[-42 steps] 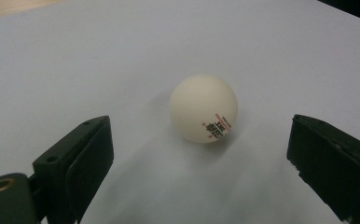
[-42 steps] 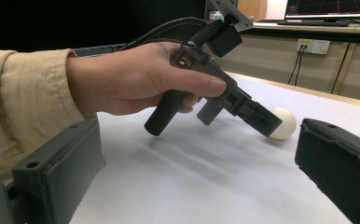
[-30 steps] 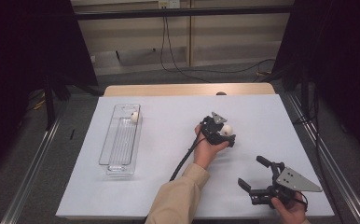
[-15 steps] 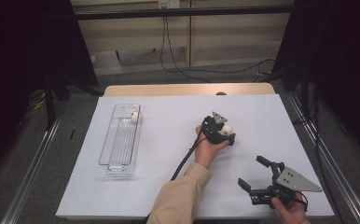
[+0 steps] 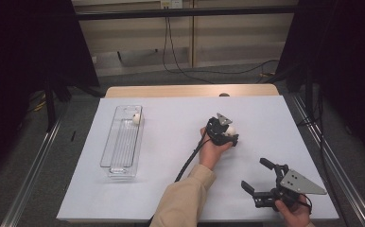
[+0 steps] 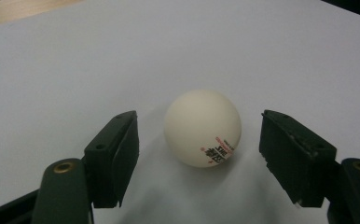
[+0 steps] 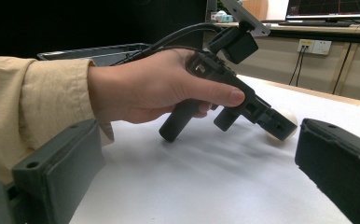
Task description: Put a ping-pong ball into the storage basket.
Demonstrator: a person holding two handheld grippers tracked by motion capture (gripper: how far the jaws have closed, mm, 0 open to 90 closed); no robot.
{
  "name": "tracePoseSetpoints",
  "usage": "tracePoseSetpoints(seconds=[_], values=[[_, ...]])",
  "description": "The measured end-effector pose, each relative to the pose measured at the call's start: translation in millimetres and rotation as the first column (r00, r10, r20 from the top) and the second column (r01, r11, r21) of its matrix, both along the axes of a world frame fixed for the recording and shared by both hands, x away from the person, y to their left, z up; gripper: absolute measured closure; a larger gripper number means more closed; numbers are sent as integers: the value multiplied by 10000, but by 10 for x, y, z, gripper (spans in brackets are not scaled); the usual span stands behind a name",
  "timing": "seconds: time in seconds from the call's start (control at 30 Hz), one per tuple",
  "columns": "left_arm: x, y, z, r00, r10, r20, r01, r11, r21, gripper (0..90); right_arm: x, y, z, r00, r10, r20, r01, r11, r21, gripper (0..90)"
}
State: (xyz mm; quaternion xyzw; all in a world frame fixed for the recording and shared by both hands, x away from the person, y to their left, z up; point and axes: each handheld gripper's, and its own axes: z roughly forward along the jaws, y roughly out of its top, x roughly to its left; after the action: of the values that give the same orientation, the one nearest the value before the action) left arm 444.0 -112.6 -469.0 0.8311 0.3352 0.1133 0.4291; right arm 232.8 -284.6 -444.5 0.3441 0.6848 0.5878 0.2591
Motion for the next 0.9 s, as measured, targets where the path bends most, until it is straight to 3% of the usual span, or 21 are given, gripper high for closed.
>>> tracePoseSetpoints(seconds=[0.33, 0.6, 0.9], values=[[12, -50, 0, 10000, -74, -41, 73, 10000, -34, 376, -1, 1, 1, 10000, 22, 7, -22, 10000, -1, 3], [29, -83, -6, 9999, 25, -117, -22, 9998, 222, 430, -1, 0, 1, 10000, 27, -5, -27, 10000, 12, 3], [38, -93, -12, 9997, 61, -241, -58, 9999, 139, 510, -4, -1, 4, 10000, 38, 15, -38, 10000, 19, 3]])
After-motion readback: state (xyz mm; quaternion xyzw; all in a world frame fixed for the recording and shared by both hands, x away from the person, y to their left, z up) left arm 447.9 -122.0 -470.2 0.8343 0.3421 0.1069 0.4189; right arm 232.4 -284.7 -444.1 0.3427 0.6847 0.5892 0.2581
